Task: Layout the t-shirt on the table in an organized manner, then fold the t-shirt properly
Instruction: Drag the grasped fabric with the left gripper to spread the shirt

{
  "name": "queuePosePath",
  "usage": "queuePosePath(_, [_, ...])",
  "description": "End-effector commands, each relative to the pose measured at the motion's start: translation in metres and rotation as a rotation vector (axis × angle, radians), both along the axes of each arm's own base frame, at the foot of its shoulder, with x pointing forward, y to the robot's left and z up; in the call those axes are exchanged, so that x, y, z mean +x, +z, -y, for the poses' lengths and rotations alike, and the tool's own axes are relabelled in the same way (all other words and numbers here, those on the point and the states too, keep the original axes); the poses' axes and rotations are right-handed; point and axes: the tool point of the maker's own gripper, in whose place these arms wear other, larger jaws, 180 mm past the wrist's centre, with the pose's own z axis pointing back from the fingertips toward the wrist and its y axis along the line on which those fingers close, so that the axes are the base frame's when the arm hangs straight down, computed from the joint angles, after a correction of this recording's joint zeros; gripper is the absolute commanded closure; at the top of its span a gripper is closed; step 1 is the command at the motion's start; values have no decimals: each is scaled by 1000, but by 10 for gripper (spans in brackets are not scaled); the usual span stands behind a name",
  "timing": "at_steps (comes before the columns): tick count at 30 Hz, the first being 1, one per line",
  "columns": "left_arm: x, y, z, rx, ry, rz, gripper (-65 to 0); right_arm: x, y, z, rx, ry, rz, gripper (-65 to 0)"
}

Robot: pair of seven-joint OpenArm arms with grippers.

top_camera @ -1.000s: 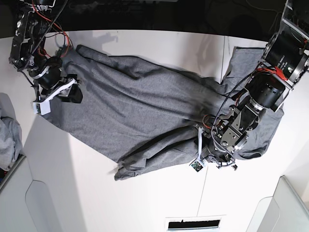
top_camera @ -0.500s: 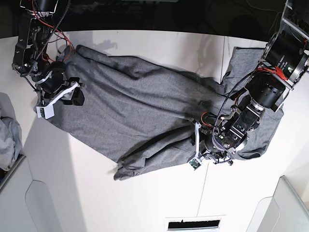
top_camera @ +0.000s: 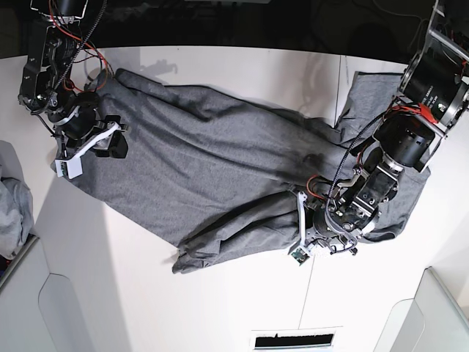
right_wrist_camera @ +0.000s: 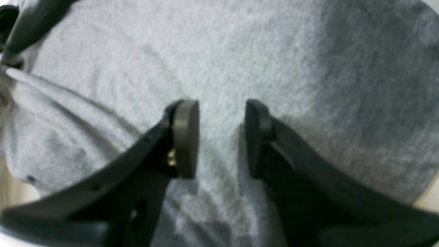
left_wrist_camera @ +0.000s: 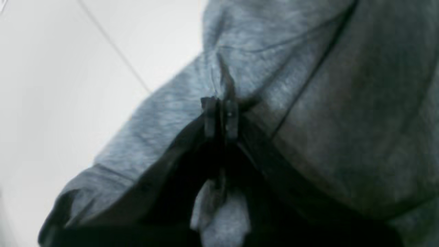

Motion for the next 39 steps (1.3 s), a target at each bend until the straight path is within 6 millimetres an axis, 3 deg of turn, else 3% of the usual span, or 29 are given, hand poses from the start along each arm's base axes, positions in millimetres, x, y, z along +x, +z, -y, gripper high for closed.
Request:
queuePosePath(1, [21, 27, -2, -21, 8, 67, 0, 10, 12, 3, -1, 0, 47, -217])
queuePosePath(7, [31, 59, 6, -166, 30, 79, 0, 8, 9, 3, -4, 0, 39, -217])
queuePosePath(12, [52, 97, 14, -234, 32, 206, 0, -11, -6, 3, 1, 0, -12, -215])
queuePosePath(17, [75, 124, 14, -255, 60, 309, 0, -36, -20, 0, 5, 20, -60, -49])
queuePosePath(19, [83, 128, 8, -236, 84, 328, 0, -48, -25, -2, 8, 32, -81, 0])
queuePosePath(25, [102, 127, -18, -166, 187, 354, 0, -88, -43, -4, 22, 39, -178, 0])
queuePosePath(29, [106, 126, -20, -136, 181, 355, 0, -101, -35, -11, 56, 51, -163, 0])
queuePosePath(32, [111, 138, -11, -157, 161, 405, 0, -99, -26, -12, 52, 58, -135, 0])
queuePosePath(36, [123, 160, -4, -171, 183, 470, -248, -91, -15, -12, 39, 68, -98, 0])
queuePosePath(39, [129, 171, 5, -180, 185, 480, -261, -89, -13, -12, 38, 69, -91, 0])
